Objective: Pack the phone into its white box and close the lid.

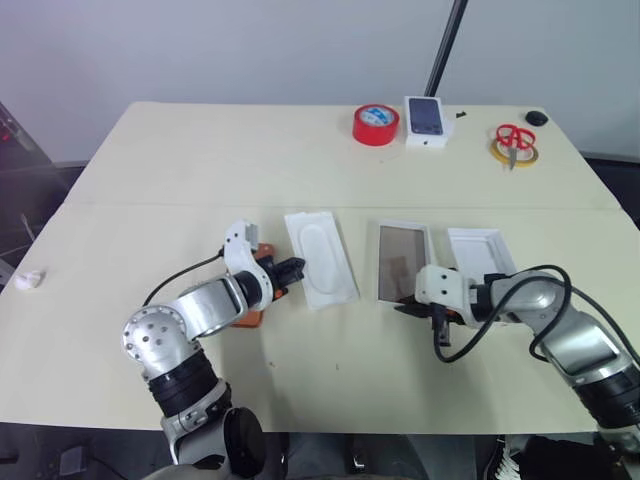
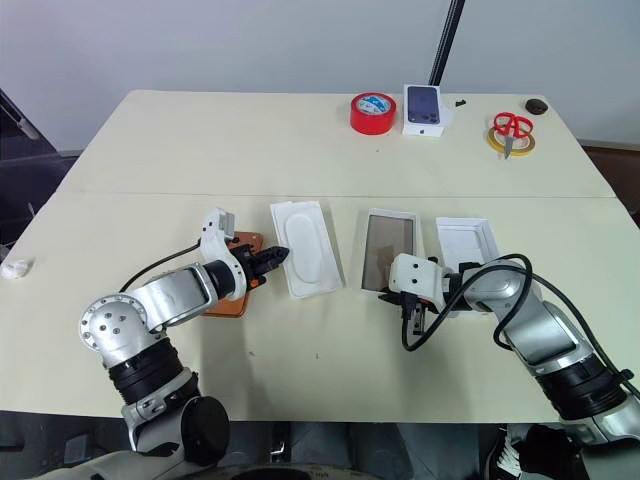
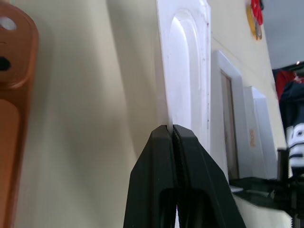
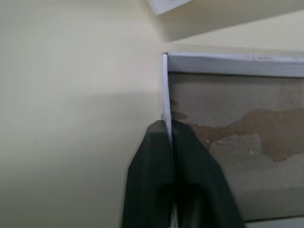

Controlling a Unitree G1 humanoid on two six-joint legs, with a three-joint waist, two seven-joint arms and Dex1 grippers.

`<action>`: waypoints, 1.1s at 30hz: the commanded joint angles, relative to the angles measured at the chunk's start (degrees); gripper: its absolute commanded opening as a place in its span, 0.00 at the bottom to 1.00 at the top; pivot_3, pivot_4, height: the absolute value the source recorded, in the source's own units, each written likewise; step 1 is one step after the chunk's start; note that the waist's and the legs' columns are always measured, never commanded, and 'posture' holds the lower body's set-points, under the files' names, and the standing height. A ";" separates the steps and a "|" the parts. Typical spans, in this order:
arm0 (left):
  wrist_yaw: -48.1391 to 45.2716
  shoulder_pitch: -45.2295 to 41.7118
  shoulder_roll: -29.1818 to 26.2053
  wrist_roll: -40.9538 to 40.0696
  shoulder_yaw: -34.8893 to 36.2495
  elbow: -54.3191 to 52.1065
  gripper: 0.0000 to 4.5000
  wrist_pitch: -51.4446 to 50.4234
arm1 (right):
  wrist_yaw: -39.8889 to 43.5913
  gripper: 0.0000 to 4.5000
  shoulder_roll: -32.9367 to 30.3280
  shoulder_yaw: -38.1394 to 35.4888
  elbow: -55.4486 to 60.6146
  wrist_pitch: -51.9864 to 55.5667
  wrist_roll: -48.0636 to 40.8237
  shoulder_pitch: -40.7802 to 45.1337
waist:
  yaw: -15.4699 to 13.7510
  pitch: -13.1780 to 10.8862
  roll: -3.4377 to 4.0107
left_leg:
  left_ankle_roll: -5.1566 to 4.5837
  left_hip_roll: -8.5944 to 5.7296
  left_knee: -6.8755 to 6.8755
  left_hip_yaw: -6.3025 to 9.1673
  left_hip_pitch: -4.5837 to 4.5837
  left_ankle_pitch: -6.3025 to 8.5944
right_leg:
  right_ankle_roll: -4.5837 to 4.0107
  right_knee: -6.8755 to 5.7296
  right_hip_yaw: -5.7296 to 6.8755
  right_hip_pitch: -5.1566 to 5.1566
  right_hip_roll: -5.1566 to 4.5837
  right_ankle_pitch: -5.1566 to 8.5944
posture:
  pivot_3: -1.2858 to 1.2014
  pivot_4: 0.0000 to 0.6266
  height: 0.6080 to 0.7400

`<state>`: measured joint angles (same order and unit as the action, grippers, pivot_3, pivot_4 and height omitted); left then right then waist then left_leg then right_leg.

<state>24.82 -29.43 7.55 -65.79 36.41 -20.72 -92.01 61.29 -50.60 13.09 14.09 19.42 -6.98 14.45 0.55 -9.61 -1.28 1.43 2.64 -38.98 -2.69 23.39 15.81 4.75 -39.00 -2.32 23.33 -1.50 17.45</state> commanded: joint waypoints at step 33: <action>17.26 1.92 -27.19 -43.68 -39.42 9.41 0.00 34.58 | -1.31 0.87 -3.30 -11.10 8.46 7.01 -4.09 -2.24 | -0.09 0.00 0.01 | 0.09 -0.06 0.02 0.00 -0.02 -0.03 | -0.03 0.03 0.02 -0.03 -0.06 0.02 | 0.52 0.24 0.89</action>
<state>43.50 -26.31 -19.52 -109.84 -2.37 -10.89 -58.24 60.48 -53.00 3.86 22.21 27.74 -11.32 11.98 0.46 -9.61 -1.27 1.52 2.58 -38.96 -2.69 23.37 15.77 4.72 -38.97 -2.31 23.30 -1.54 17.47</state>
